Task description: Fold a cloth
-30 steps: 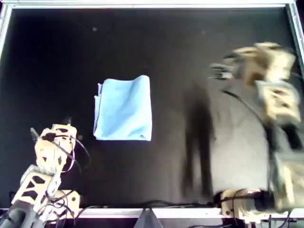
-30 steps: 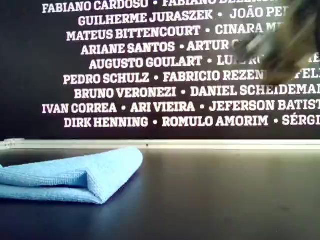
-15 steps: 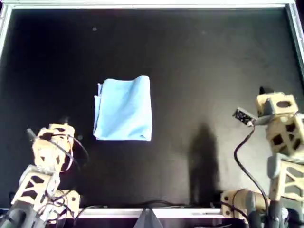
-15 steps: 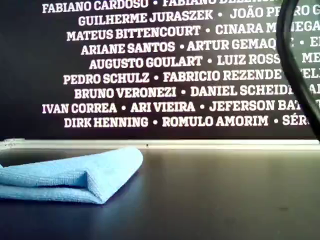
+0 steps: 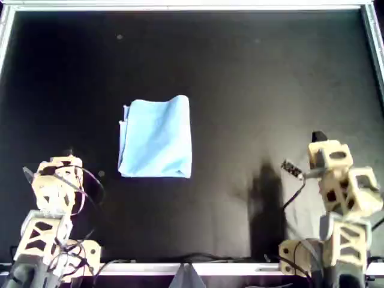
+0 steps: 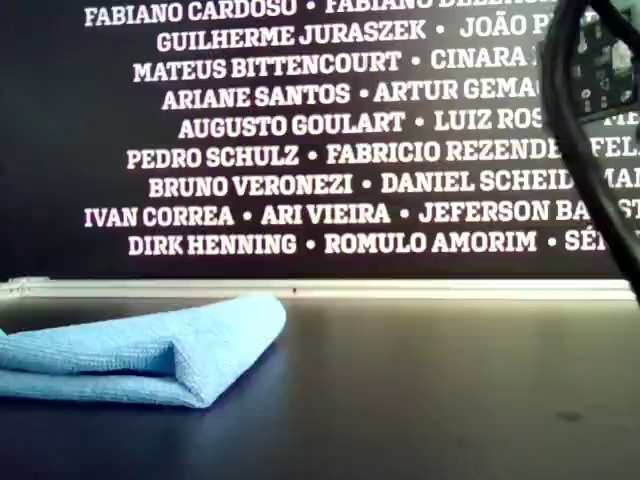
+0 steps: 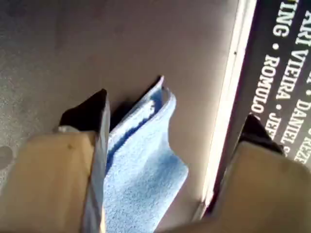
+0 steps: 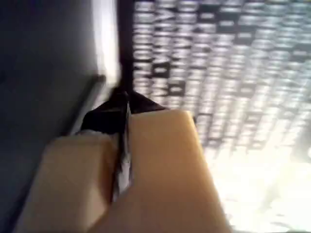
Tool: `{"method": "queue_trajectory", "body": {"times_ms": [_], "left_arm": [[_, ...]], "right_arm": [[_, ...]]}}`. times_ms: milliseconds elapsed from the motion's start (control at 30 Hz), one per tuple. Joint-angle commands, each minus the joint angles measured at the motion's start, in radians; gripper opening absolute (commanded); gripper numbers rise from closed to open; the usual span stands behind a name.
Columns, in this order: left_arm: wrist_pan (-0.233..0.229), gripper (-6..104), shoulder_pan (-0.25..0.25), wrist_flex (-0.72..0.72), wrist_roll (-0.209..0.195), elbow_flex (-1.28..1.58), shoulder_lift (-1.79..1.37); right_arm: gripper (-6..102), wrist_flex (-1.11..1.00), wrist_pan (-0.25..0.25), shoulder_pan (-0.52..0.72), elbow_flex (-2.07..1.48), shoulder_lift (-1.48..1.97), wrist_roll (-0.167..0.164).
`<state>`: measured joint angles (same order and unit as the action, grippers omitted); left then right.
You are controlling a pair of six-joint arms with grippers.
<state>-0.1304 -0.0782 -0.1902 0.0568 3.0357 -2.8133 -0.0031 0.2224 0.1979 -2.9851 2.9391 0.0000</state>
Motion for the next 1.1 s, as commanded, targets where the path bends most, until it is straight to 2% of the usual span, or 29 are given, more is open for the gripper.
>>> {"method": "queue_trajectory", "body": {"times_ms": [0,67,167,233,333,400,633,767,967,1067], "left_arm": [[0.002,95,0.023,0.009,-0.003,-0.014,-0.021],[0.002,95,0.014,0.005,-0.003,-0.009,-0.006],[0.002,94,0.014,0.0,-0.002,-0.009,0.0],[0.002,94,0.014,0.0,-0.002,-0.009,0.0],[0.002,94,0.017,-0.002,-0.002,-0.009,0.0],[0.002,94,0.014,-0.002,-0.002,-0.009,0.0],[-0.002,94,0.017,-0.003,-0.002,-0.009,0.002],[-0.005,94,0.014,-0.003,-0.002,-0.009,0.002],[-0.012,94,0.012,-0.021,-0.002,-0.014,0.0],[0.0,94,0.012,-0.101,-0.002,-0.029,-0.02]], "right_arm": [[-1,-0.058,-0.002,0.009,-0.057,0.202,0.008],[-1,-0.058,-0.018,0.009,-0.052,0.179,0.005],[-1,-0.055,-0.074,0.006,-0.052,0.077,0.006],[-2,-0.054,-0.107,-0.011,-0.052,-0.008,-0.008],[-2,-0.054,-0.118,-0.014,-0.046,-0.103,-0.009],[-2,-0.054,-0.103,-0.015,-0.046,-0.124,-0.011],[-2,-0.032,-0.1,0.0,-0.044,-0.121,-0.011],[-2,0.063,-0.061,-0.006,-0.041,-0.081,-0.011],[-2,0.279,0.069,0.008,-0.034,0.086,-0.011],[-2,0.308,0.066,0.015,-0.051,0.149,-0.014]]}}
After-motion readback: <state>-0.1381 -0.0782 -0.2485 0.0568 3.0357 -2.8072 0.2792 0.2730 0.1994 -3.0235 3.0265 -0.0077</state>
